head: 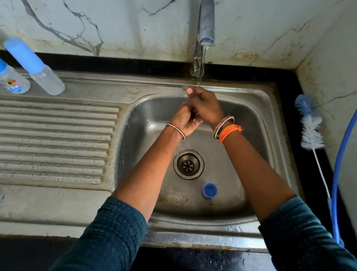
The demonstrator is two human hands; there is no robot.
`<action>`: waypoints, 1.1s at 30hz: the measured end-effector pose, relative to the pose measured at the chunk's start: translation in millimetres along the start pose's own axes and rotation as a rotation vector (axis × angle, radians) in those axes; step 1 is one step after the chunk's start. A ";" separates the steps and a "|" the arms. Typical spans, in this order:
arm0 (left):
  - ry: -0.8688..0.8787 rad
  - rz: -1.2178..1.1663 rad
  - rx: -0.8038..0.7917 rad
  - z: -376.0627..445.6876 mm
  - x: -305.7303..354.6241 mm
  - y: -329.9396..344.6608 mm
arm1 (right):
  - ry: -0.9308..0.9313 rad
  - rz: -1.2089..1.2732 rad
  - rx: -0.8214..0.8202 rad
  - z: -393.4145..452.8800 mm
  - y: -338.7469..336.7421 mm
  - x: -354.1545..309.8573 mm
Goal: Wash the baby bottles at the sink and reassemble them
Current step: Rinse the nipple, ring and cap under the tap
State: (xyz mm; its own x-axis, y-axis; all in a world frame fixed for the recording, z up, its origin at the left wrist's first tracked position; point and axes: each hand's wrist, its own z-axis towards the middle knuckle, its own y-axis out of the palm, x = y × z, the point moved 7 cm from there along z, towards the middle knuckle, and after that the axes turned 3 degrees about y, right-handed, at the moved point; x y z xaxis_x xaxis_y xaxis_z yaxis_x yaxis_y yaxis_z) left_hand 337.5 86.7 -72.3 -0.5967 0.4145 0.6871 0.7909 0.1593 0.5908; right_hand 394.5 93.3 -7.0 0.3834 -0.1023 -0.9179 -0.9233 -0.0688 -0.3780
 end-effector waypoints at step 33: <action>0.055 -0.001 -0.001 -8.6 12.6 6.6 | -0.051 -0.031 0.047 2.2 -2.4 2.9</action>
State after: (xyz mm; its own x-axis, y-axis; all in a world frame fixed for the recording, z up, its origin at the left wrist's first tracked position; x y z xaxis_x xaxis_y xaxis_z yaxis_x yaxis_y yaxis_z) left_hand 334.1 85.3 -56.1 -0.6038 0.3642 0.7090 0.7904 0.1584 0.5917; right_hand 397.9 95.4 -9.0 0.4113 -0.0501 -0.9101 -0.9115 -0.0243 -0.4106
